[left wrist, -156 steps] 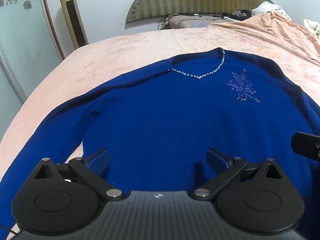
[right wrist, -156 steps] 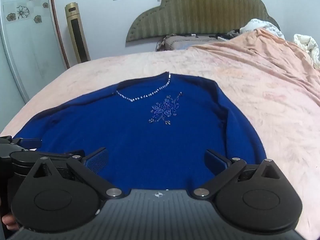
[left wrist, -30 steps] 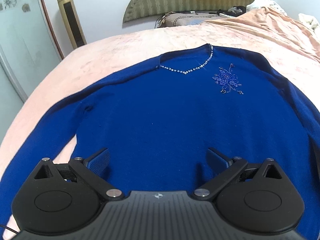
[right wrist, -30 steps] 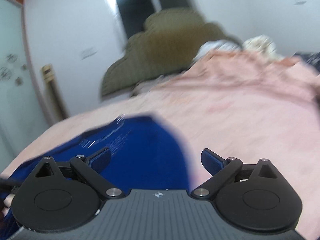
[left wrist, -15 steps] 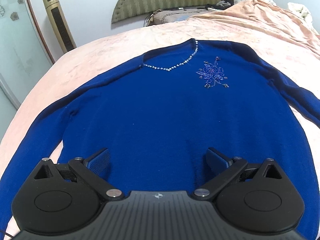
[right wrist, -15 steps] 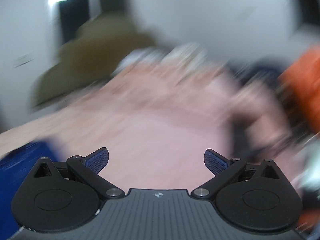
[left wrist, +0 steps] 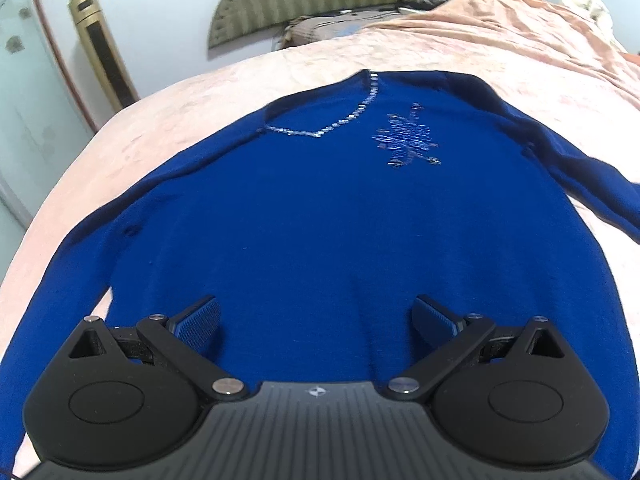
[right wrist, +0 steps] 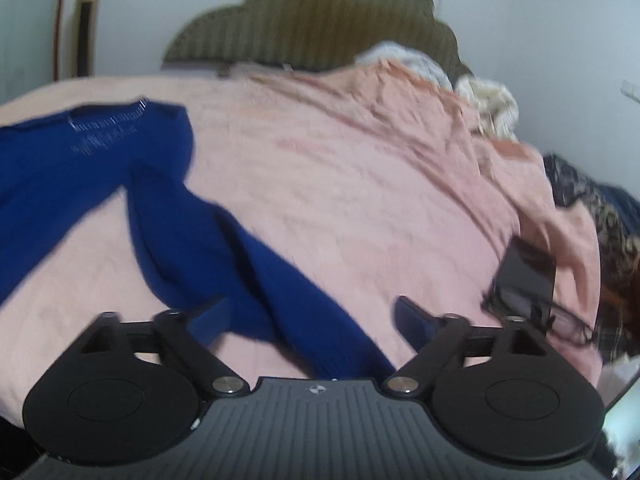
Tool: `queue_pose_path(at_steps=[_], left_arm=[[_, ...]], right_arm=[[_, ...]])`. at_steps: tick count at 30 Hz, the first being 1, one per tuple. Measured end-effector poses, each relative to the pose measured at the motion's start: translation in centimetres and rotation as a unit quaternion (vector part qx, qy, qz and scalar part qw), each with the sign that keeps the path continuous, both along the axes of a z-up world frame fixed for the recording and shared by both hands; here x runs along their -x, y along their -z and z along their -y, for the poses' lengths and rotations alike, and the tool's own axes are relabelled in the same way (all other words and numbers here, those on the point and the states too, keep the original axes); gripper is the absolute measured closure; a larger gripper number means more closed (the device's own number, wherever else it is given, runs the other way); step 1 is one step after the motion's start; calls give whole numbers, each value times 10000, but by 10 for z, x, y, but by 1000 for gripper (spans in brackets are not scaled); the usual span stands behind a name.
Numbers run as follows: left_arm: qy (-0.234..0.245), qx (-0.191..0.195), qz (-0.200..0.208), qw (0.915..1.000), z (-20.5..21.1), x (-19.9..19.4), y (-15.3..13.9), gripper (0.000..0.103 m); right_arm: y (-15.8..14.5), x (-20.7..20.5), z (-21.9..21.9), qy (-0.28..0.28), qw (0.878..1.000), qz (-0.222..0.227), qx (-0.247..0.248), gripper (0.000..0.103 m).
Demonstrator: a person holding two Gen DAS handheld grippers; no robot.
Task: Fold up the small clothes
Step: 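Close the right gripper on the sleeve cuff and lift it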
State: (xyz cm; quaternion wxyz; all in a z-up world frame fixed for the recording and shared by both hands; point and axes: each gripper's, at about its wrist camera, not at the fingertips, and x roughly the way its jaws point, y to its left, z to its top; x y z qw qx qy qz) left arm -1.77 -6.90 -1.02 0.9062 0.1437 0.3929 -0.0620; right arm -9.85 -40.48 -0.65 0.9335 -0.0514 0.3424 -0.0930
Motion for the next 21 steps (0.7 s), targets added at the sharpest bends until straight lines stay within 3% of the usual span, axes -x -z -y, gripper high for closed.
queue_pose_path(at_steps=[1, 3, 5, 8, 11, 17, 21], left_arm=[[55, -48, 47, 10000, 3, 2, 0, 0], [91, -126, 118, 9998, 5, 4, -1, 0], [70, -159, 133, 9998, 4, 5, -1, 0], [-20, -136, 100, 9999, 0, 2, -1, 0], [-86, -83, 14, 9999, -2, -3, 1, 0], [-12, -135, 19, 9999, 1, -1, 1, 0], [-30, -134, 37, 9999, -2, -1, 0, 0]], right_arm=[[1, 4, -1, 7, 9999, -116, -52, 33], [7, 4, -5, -92, 9998, -146, 78, 38], [6, 4, -7, -22, 9997, -151, 196, 65], [-1, 10, 3, 230, 9997, -14, -54, 89], [-1, 12, 18, 583, 9981, -42, -198, 100], [-28, -4, 49, 1131, 9918, 501, -318, 101], [-40, -33, 104, 1647, 9837, 446, -563, 101]])
